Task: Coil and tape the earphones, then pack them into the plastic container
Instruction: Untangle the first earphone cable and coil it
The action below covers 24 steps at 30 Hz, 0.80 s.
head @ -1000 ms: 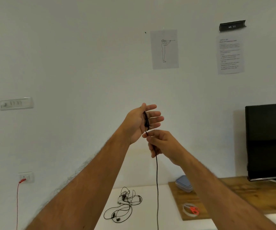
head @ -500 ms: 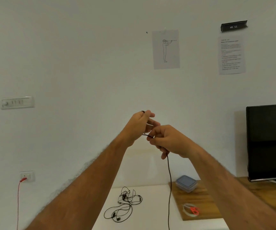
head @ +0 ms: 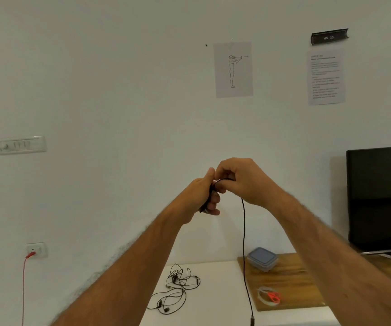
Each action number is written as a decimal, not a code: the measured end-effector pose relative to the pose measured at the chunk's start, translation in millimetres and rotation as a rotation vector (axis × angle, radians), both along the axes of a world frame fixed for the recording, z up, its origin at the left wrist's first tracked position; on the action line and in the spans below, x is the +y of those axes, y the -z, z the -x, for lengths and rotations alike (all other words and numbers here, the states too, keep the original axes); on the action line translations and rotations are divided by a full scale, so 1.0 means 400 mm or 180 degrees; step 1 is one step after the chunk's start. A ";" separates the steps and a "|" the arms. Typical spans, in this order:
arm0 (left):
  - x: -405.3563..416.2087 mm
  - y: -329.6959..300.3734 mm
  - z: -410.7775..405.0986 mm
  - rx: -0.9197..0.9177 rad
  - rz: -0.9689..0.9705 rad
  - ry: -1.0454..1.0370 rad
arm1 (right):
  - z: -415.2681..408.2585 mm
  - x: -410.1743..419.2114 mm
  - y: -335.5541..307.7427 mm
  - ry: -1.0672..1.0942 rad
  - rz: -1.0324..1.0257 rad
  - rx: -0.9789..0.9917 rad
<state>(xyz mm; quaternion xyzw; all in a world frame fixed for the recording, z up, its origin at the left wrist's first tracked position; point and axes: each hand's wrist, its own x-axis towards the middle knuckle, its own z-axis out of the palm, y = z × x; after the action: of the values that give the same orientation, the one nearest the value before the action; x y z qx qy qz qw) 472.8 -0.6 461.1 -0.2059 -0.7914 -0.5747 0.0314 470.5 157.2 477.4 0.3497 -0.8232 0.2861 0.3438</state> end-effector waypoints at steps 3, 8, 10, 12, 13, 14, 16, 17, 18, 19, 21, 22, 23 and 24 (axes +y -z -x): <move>0.008 0.000 -0.011 -0.0148 -0.0092 0.0074 | 0.003 0.006 -0.003 -0.0143 0.0132 -0.0058; 0.013 -0.013 -0.031 -0.0428 -0.0300 0.0398 | 0.024 0.013 0.011 -0.0469 0.0526 -0.0260; 0.013 -0.014 -0.040 -0.0554 -0.0378 0.0601 | 0.032 0.015 0.021 -0.0793 0.0890 -0.0526; 0.014 -0.014 -0.046 -0.0613 -0.0536 0.0783 | 0.039 0.018 0.033 -0.1063 0.1272 -0.0744; 0.015 -0.014 -0.047 -0.0613 -0.0652 0.0857 | 0.043 0.018 0.042 -0.1173 0.1432 -0.0846; 0.017 -0.014 -0.048 -0.0605 -0.0770 0.0920 | 0.042 0.015 0.052 -0.1292 0.1577 -0.0958; 0.020 -0.014 -0.045 -0.0594 -0.0947 0.1002 | 0.040 0.006 0.078 -0.1502 0.1836 -0.1220; 0.022 -0.012 -0.043 -0.0595 -0.1011 0.1016 | 0.039 -0.001 0.094 -0.1569 0.1952 -0.1355; 0.023 -0.009 -0.041 -0.0604 -0.1085 0.1012 | 0.038 -0.009 0.111 -0.1611 0.2067 -0.1485; 0.025 -0.005 -0.040 -0.0628 -0.1186 0.1002 | 0.036 -0.018 0.130 -0.1625 0.2175 -0.1603; 0.026 0.005 -0.037 -0.0684 -0.1454 0.0969 | 0.034 -0.036 0.171 -0.1645 0.2348 -0.1822; 0.025 0.010 -0.034 -0.0684 -0.1550 0.0941 | 0.033 -0.045 0.193 -0.1649 0.2395 -0.1927; 0.023 0.013 -0.031 -0.0660 -0.1599 0.0903 | 0.033 -0.052 0.216 -0.1621 0.2394 -0.2018; 0.021 0.015 -0.027 -0.0623 -0.1621 0.0857 | 0.033 -0.058 0.240 -0.1571 0.2352 -0.2100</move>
<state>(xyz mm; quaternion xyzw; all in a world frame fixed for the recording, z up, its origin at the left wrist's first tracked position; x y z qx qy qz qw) 483.8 7.9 455.0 -0.2381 -0.5867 -0.7708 -0.0708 457.3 133.9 381.6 0.2802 -0.6257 0.7224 0.0903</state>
